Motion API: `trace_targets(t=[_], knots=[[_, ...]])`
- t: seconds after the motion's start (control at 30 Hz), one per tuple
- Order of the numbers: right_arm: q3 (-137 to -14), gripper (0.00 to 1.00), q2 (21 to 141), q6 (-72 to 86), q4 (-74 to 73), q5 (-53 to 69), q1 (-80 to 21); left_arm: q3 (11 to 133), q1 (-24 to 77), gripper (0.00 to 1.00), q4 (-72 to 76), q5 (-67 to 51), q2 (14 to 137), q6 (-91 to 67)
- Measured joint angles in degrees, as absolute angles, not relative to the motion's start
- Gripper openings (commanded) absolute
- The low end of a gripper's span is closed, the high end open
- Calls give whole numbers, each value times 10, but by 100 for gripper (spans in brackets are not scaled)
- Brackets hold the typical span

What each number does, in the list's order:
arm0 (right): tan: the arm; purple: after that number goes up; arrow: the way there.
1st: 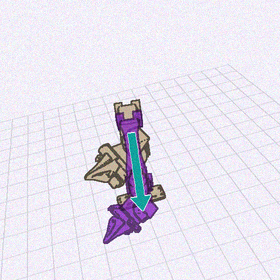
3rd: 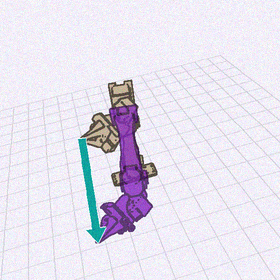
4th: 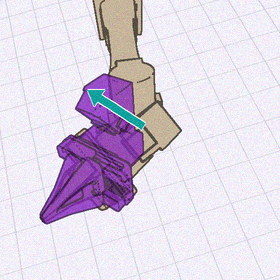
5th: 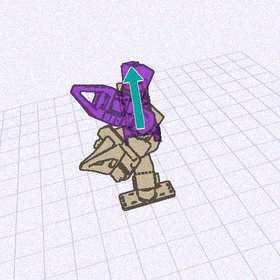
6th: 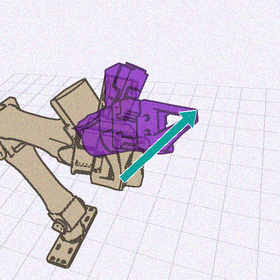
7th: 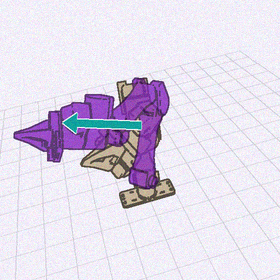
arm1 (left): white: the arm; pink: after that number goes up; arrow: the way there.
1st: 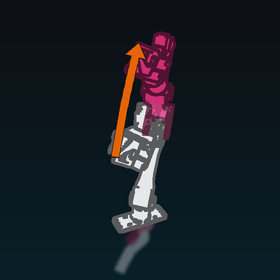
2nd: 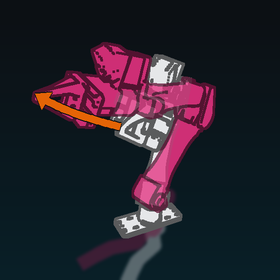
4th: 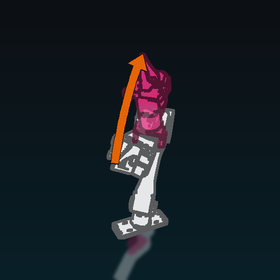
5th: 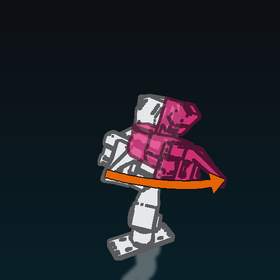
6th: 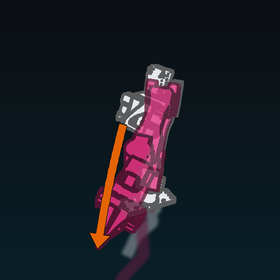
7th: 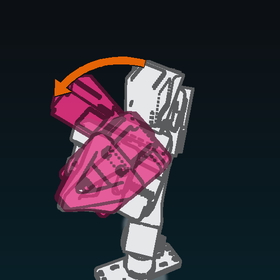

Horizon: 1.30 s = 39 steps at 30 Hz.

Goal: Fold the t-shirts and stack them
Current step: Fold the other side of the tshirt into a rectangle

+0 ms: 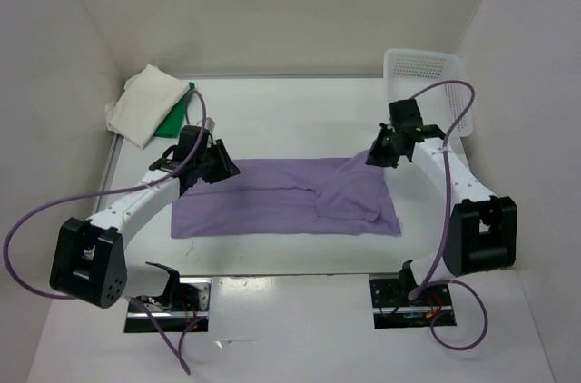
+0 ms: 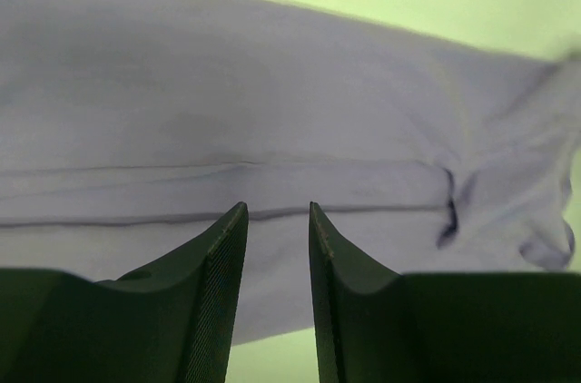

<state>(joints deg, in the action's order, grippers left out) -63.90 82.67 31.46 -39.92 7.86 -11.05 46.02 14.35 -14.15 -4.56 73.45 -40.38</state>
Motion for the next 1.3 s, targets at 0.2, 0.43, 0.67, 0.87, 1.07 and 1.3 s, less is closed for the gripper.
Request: trace_targets(t=[0.2,0.43,0.67,0.87,1.07,1.3], knots=[[-586,50,857,348,-310,23,-12,489,250,40,-112,-104,811,-413],[-576,52,911,366,-234,6,23,463,281,40,-96,-127,838,-434],[-551,48,934,384,-190,-12,23,443,279,40,-91,-123,840,-436],[-529,29,937,392,-161,-5,23,427,279,40,-92,-118,841,-437],[-529,21,948,396,-131,26,23,416,279,40,-95,-109,842,-437],[-529,55,955,398,-125,41,23,412,275,40,-97,-102,842,-437]])
